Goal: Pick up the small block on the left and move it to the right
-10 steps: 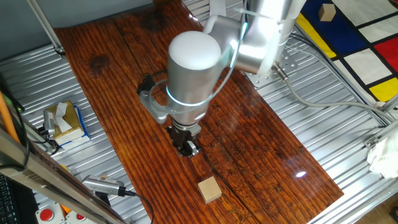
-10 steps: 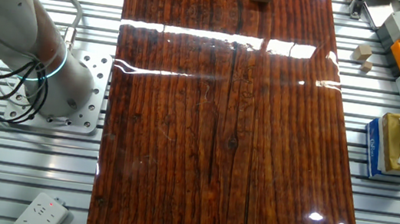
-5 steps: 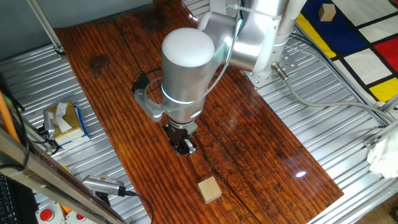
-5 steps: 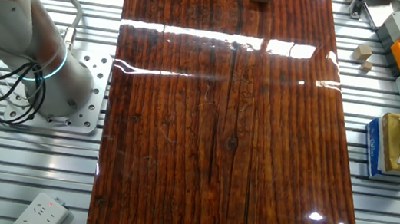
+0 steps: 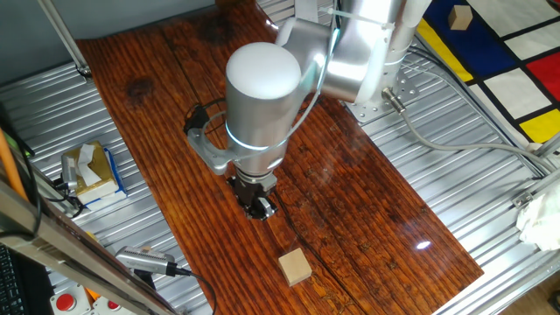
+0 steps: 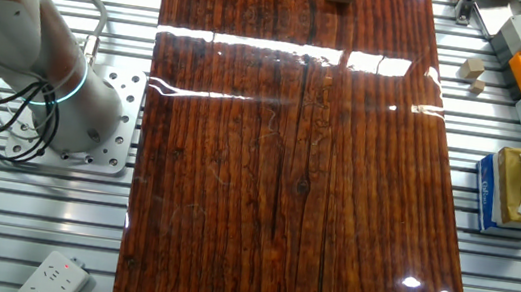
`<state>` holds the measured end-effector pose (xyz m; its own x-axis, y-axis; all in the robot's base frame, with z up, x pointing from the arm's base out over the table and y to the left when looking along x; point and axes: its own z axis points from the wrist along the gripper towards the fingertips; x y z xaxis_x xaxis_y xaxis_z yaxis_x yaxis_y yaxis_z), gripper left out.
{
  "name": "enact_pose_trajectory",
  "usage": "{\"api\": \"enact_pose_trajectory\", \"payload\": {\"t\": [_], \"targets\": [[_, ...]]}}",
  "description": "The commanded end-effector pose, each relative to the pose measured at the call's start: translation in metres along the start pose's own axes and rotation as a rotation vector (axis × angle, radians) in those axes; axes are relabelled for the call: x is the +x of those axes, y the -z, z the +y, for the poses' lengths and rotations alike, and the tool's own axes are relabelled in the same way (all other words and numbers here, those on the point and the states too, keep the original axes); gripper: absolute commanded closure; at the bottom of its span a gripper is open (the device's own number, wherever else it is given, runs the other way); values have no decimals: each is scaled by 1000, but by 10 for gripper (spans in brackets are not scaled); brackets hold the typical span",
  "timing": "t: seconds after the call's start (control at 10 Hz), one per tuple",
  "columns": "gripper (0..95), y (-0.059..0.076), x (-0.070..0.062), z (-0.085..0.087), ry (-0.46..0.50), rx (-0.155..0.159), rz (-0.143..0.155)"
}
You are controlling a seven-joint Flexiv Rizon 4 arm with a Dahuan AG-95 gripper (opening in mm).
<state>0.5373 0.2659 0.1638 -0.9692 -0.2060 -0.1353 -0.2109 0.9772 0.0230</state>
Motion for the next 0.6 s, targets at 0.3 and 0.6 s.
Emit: {"api": "enact_pose_trajectory", "payload": {"t": [0.3, 0.6], "targets": [[950, -1, -1, -1, -46, 0, -11], [950, -1, -1, 0, -100, 1, -10]]}}
